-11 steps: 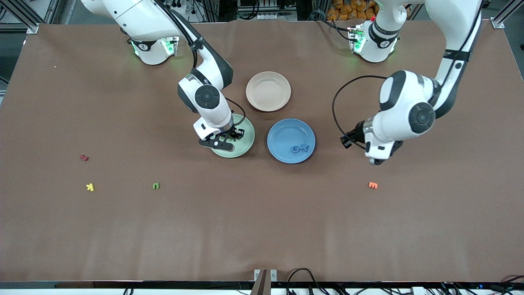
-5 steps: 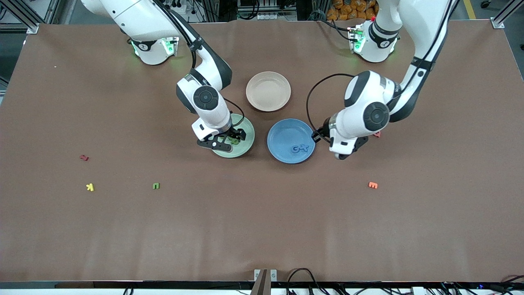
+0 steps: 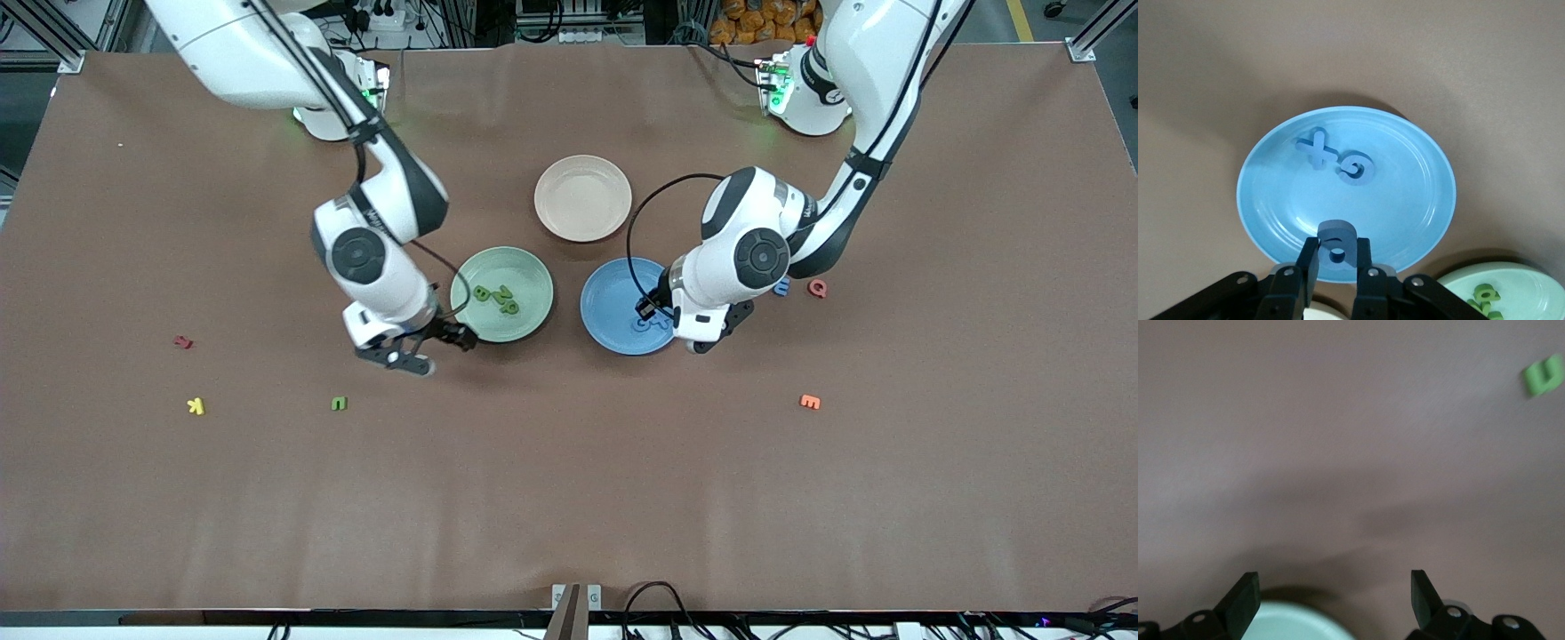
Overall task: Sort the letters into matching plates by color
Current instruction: 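Open the right gripper over the green plate while the left gripper releases the a, then move the right gripper to the green u while the left gripper reaches the blue 3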
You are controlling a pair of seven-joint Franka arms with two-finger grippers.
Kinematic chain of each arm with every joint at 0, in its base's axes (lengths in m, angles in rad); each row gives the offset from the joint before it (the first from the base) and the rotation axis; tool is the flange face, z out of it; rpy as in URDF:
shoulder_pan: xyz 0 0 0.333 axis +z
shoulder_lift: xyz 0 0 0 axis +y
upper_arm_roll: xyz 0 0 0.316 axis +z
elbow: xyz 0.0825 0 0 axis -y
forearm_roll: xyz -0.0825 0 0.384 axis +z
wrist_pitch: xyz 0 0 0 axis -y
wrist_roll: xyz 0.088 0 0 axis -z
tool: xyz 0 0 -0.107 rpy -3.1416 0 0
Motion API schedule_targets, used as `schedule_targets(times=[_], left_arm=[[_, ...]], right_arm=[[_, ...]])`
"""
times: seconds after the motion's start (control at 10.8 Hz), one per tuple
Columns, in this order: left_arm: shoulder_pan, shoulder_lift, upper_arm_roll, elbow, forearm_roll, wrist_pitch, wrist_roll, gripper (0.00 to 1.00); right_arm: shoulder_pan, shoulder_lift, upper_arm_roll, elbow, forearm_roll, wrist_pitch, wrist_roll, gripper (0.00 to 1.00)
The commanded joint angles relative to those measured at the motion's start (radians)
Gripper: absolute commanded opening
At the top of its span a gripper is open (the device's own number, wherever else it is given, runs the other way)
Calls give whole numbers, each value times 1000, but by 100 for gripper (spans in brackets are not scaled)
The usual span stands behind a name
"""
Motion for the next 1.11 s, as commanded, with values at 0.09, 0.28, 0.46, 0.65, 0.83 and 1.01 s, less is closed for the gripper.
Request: schedule_targets(times=[0.09,0.28,0.46,0.65,0.83,1.01], left_arm=[[-10,36,11,35,-20,31,-15,100],[-8,45,5,56,-23,32,-16,100],[4,21,3,53,-17,26,-13,100],[19,-15,15,20,-11,-18,-6,100],[76,-48,12,-11,120,-96,39,100],[116,-88,8,-54,162,-107,112,100]], right_arm=[[-160,6,12,29,-2,-20,-151,100],[-230,24,10,30,-10,-17,-224,100],[-279,50,9,41,-41,-14,-248,100],[-312,78,9,50,-87,-6,-246,100],[-321,106,6,69,-108,-3,-243,100],[-321,129,4,102,-108,-3,-243,100]])
